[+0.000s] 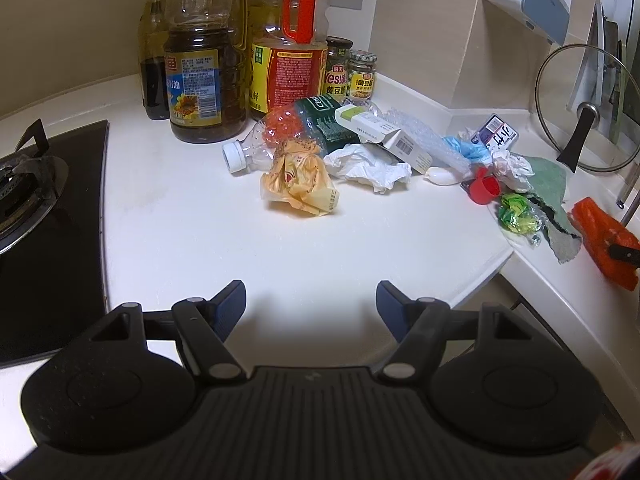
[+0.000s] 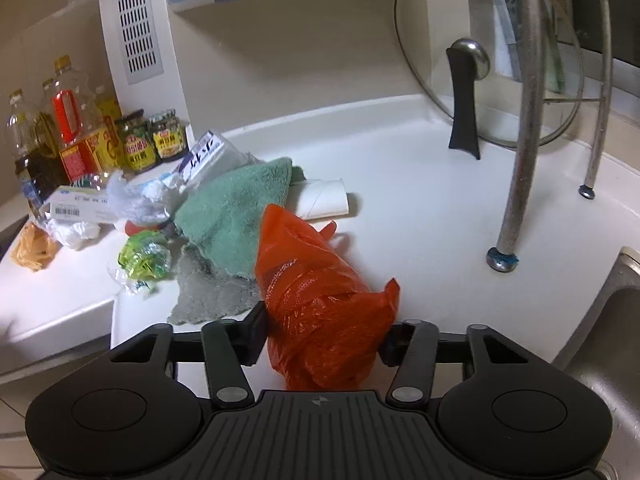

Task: Collect trash
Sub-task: 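Grasp the red plastic bag with the right gripper while the left gripper grasps the yellow wrapper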

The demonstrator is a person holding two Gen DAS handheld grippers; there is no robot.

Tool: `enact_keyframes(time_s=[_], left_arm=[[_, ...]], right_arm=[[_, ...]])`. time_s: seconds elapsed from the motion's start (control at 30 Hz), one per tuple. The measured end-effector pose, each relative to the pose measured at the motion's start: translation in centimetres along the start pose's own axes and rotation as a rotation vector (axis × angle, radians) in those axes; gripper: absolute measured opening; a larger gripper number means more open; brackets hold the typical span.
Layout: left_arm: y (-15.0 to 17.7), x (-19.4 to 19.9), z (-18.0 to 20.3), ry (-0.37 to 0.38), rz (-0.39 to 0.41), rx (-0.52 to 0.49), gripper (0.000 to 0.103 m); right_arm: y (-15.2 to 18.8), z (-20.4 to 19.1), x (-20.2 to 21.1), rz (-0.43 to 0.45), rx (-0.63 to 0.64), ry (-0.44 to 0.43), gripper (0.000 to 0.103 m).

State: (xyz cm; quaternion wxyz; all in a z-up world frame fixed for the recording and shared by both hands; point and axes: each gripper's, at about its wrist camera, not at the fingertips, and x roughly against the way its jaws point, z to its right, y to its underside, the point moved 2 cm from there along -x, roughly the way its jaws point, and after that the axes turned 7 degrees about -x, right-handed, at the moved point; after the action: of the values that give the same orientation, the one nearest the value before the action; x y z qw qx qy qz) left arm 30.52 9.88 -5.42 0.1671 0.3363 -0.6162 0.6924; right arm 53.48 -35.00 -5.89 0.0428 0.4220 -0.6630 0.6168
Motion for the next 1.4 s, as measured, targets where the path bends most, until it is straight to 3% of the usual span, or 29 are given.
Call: enact_keyframes(time_s=[0.33,0.57,0.73,0.93,1.1,1.4], left_arm=[[-2.2,-2.2,-0.8,0.015,0.033,-0.016,0.068],[-5.0,-4.6,-1.1,0.014,0.072,-0.039,0.068],[-7.0,-7.0,-1.8,0.014,0.091,0.000,0.069],[-8.1,-10.1,-2.1,-0.007,0.060,-0.012,0.069],[-7.8,-11.2,-2.2,0.014,0.034,-0.021,0.059],[-6.9,-10.7,-2.6,0.039,0.031,-0.028,0.031]], right_arm=[[-1.0,-0.4,3.2,0.084,-0.080,0.003,0.049],[-1.2,0.1,3.5,0.088,-0.119,0.023,0.049],[-0.9,0.0,4.0,0.097,-0.134,0.038,0.049],[-0.5,-0.1,4.4,0.097,-0.146,0.057,0.049],[-0.2,-0.1,4.7,0.096,-0.157,0.071,0.049],[0.0,0.0,4.9,0.094,-0.164,0.077,0.049]])
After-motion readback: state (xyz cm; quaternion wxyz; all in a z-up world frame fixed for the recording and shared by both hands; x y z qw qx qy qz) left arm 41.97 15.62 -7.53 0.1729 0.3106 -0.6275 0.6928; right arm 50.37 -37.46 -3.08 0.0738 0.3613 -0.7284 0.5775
